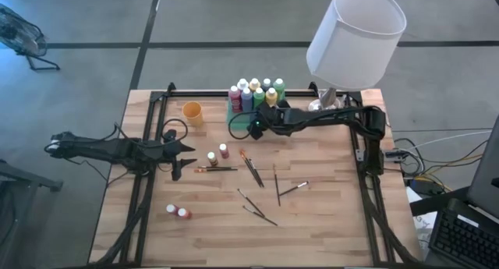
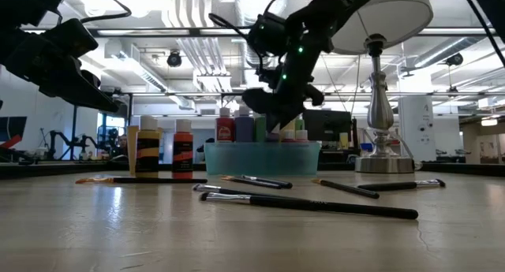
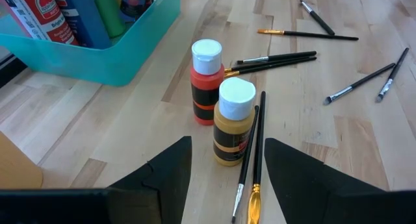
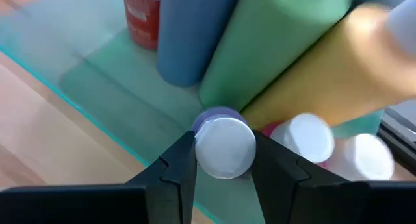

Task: Pick & Place Paint Supplies
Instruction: Put the small purple paint bottle into the green bin

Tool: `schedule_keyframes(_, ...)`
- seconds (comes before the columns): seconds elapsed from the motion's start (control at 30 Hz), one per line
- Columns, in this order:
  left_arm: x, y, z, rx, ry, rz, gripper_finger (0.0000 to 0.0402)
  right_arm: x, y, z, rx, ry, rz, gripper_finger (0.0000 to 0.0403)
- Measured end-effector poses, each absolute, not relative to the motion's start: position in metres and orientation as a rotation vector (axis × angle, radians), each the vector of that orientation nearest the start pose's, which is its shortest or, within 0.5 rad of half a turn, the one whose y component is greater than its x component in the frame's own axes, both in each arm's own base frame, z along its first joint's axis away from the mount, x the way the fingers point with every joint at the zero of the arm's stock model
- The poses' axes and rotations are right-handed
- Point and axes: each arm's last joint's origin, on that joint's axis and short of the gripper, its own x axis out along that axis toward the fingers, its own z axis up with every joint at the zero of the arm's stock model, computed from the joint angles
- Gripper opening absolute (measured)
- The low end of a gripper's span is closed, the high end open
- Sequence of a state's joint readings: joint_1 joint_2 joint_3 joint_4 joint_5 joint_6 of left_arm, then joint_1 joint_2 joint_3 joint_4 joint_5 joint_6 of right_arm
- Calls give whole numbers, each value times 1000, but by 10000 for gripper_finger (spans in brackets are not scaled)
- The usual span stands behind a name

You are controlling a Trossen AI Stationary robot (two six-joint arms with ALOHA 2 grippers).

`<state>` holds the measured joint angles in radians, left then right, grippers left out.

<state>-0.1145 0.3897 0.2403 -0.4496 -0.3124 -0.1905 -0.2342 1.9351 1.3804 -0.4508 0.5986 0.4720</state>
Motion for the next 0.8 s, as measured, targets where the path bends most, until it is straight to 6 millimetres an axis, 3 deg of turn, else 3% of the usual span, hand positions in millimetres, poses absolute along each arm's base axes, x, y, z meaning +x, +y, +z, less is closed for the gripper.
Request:
schedule_keyframes(0.17,106,-3,173,-57,568,247,200,388,-116,184,216,849,-984,110)
schedule_keyframes(0.8,106,-3,173,-57,568,247,200,385,-133,187,265,852,-954,110)
